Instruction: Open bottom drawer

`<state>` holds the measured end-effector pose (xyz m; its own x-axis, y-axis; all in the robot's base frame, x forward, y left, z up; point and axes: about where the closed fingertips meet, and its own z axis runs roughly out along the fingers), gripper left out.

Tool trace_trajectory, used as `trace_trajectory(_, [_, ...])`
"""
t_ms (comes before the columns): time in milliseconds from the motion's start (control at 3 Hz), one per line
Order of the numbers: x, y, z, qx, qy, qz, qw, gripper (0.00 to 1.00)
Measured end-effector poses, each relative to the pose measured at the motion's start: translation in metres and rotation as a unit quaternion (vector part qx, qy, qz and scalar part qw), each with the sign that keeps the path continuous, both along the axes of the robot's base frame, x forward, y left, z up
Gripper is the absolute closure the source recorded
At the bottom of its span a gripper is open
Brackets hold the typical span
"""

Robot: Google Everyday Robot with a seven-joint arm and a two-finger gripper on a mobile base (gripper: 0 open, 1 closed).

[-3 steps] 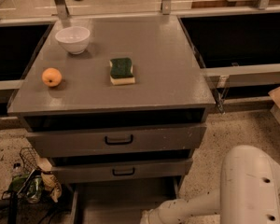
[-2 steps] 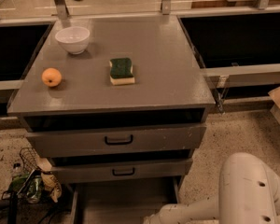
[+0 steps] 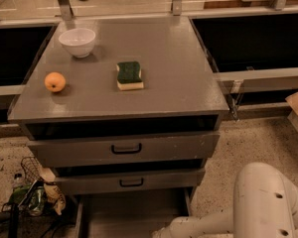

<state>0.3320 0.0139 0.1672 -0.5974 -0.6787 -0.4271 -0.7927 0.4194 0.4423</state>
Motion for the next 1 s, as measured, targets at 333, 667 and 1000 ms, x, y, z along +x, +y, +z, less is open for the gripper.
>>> trace_trajectory(333, [0.0,0.0,0.0,0.0,0.0,0.0,1.0,0.37])
trace_trajectory(667, [0.0,0.0,0.0,0.0,0.0,0.0,1.0,0.61])
trace_trajectory(1000, [-0.0001,0.0,0.0,0.0,0.0,0.0,1.0,0.84])
